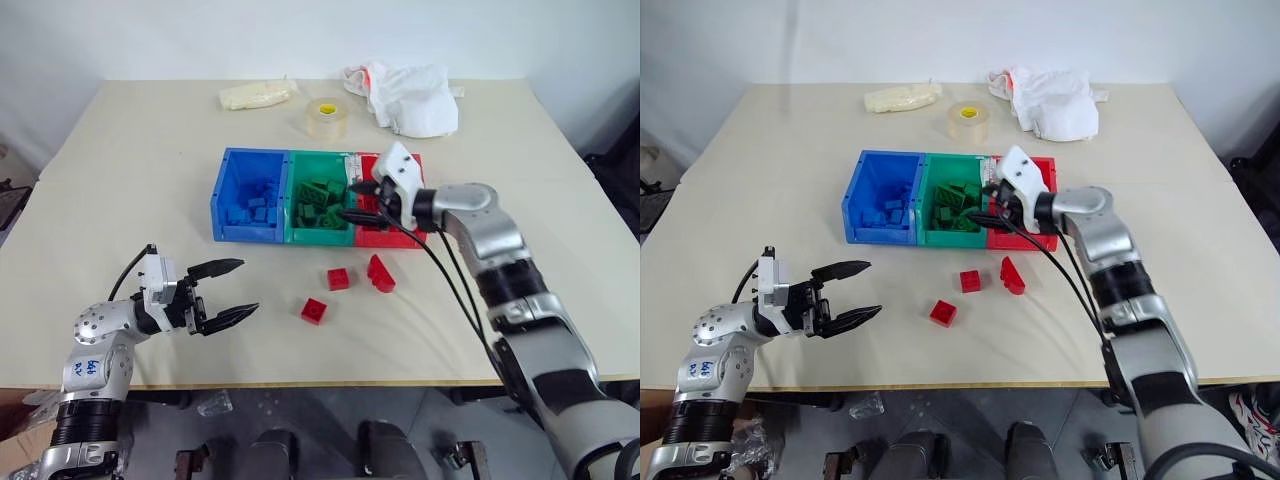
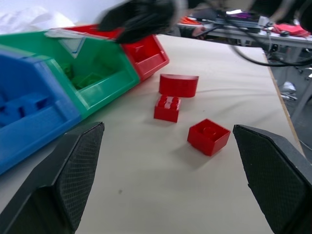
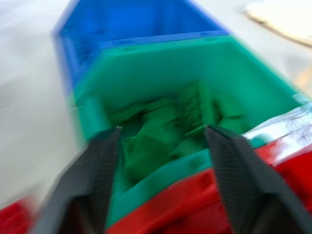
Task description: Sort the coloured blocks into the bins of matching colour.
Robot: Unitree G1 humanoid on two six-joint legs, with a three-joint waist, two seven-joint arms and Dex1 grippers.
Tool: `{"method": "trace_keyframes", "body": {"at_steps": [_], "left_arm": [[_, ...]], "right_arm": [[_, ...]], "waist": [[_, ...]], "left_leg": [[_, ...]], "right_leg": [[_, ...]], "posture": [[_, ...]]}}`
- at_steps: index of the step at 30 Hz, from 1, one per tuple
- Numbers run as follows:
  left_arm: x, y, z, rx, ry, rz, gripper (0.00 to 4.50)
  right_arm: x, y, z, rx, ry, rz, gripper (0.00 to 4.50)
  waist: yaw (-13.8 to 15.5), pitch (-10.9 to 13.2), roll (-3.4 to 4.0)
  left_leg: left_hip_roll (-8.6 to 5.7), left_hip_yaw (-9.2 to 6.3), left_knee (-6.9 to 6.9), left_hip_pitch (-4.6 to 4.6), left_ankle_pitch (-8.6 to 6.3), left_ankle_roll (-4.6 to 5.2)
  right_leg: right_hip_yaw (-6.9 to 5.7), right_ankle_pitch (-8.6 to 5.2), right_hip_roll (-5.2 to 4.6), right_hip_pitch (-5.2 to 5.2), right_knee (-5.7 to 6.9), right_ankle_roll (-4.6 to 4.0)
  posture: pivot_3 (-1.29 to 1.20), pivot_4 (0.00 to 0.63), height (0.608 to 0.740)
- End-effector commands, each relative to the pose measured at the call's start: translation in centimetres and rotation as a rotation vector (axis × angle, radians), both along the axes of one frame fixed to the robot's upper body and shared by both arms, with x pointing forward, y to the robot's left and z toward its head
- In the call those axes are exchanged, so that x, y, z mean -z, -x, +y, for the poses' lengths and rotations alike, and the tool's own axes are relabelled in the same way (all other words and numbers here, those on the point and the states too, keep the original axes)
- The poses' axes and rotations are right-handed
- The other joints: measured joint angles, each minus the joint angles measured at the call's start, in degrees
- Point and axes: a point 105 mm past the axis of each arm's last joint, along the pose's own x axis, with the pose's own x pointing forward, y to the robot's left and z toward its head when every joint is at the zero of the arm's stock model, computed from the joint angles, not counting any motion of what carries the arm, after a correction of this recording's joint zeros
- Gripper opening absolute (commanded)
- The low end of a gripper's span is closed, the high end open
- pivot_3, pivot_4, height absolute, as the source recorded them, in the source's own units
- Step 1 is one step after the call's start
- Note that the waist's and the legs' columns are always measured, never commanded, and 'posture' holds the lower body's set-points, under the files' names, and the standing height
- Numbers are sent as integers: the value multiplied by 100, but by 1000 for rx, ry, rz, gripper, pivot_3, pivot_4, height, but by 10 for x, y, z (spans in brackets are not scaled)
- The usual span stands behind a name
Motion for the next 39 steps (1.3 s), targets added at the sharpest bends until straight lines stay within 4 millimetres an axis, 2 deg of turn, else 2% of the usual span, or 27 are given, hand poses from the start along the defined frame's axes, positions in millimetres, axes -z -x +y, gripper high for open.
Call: {"method": "trace_keyframes", "body": {"at_steps": [1,2,5,11,15,19,23,26,28,31,39], "left_arm": [[-5,8,0,-4,5,-39,4500],[-5,8,1,-7,5,-38,4500],[-4,9,1,-11,6,-33,4500],[-2,5,-4,20,14,-23,4500],[0,-1,-5,36,12,-16,4500],[1,-8,-1,39,9,-11,4500],[2,-10,0,43,7,-12,4500],[2,-12,0,46,8,-14,4500],[1,-12,0,47,9,-15,4500],[1,-13,0,49,9,-19,4500],[2,-9,-3,55,3,-26,4500]], "right_arm": [[-12,-5,2,-15,-5,-73,4336],[-15,-4,3,-27,-9,-79,4459],[-18,0,0,-55,-17,-90,4459],[-16,33,-29,-136,-26,-93,4459],[-12,60,-69,-94,-52,-36,4459],[11,103,-127,-13,19,89,4459],[29,124,-170,129,54,150,4459],[42,136,-187,192,84,204,4459],[46,141,-189,205,97,223,4459],[46,137,-177,190,83,221,4459],[60,121,-111,40,46,261,4459]], "waist": [[-28,0,0],[-34,0,0],[-64,1,1],[-25,0,1],[77,1,1],[180,1,1],[216,1,0],[214,1,1],[222,1,1],[210,1,1],[222,1,1]], "left_leg": [[-1,-2,0,0,0,0],[-4,-4,-1,0,0,0],[-5,-5,1,0,0,0],[-8,-13,5,-2,0,0],[-6,-8,11,-4,0,0],[-4,-2,11,-4,-1,1],[-1,19,13,-3,-1,2],[4,35,14,4,-1,3],[6,36,14,4,-1,3],[5,38,15,5,-1,3],[2,27,17,3,-1,3]], "right_leg": [[-2,0,0,1,0,0],[-2,0,-3,1,1,-1],[-1,1,-4,3,0,-1],[-3,1,-7,7,1,-1],[-2,1,-5,7,0,-1],[-3,1,-4,12,-6,0],[4,4,-4,14,-12,5],[8,4,-2,15,-11,5],[9,4,-2,14,-11,5],[12,4,-3,14,-12,6],[10,4,-6,13,-12,6]], "posture": [[0,150,740],[0,150,740],[0,150,740],[0,150,740],[0,150,740],[0,150,740],[0,150,740],[0,150,740],[0,150,740],[0,150,740],[0,150,740]]}}
